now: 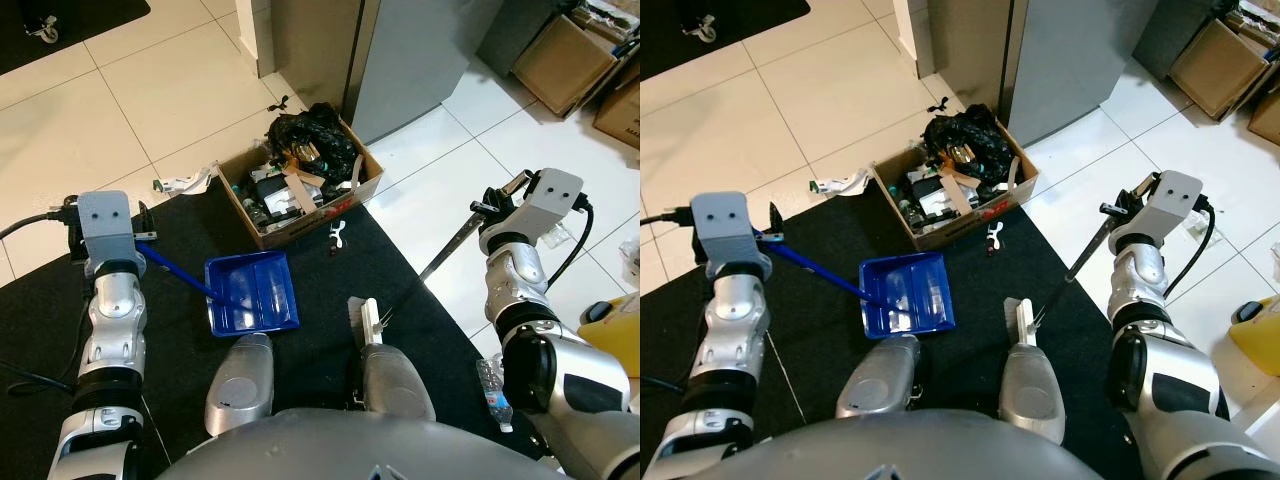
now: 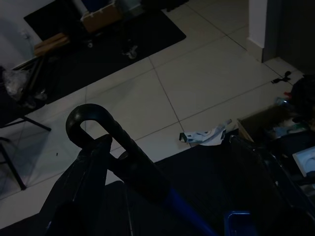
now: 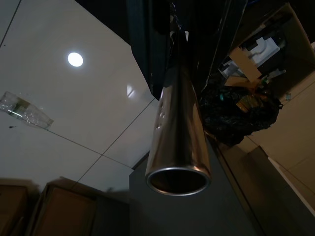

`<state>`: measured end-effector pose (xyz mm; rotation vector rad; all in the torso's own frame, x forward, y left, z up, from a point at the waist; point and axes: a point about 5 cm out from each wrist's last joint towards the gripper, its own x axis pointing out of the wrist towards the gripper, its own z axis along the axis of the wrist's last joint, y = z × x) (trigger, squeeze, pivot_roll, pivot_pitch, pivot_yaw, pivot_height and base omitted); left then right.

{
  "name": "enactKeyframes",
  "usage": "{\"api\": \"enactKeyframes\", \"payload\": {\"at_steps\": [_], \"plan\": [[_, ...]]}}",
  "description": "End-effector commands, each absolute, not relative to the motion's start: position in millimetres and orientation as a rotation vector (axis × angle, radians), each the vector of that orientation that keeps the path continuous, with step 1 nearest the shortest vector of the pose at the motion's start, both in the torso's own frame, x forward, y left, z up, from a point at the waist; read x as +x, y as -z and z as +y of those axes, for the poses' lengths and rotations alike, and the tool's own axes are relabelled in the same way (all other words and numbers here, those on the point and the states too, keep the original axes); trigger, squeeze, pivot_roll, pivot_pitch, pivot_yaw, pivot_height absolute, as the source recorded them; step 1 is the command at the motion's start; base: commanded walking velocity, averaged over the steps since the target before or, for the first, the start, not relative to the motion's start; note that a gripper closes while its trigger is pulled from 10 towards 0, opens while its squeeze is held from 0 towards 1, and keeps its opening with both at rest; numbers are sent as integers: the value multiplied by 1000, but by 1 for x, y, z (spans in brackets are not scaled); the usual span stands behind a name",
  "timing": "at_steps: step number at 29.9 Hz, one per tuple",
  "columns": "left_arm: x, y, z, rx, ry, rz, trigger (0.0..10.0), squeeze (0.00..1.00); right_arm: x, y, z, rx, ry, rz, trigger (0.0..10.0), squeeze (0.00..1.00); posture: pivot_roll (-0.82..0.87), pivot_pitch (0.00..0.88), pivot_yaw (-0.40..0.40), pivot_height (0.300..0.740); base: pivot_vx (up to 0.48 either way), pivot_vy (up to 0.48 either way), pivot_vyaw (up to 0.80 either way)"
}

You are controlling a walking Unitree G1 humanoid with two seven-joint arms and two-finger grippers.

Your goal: Sweep floor

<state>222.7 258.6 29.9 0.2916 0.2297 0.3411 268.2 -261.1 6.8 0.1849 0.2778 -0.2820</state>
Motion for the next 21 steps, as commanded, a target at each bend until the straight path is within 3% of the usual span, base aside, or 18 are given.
{"api": "enactKeyframes", "payload": {"at_steps": [1,9,19,20,21], "plan": [[224,-32,267,307,-370,230,10000,0,256,7,-262,158,283,361,10000,0,163,0,-19,740,0,0,0],[241,-38,275,302,-387,214,10000,0,255,7,-261,159,281,361,10000,0,153,0,-20,740,0,0,0],[264,-33,259,183,-321,251,9804,0,255,7,-260,160,285,355,10000,0,127,0,-13,740,0,0,0],[266,-31,256,174,-315,260,7255,0,255,7,-260,160,285,355,10000,0,124,0,-12,740,0,0,0],[266,-31,256,174,-315,260,7255,0,255,7,-260,160,285,355,10000,0,124,0,-12,740,0,0,0]]}}
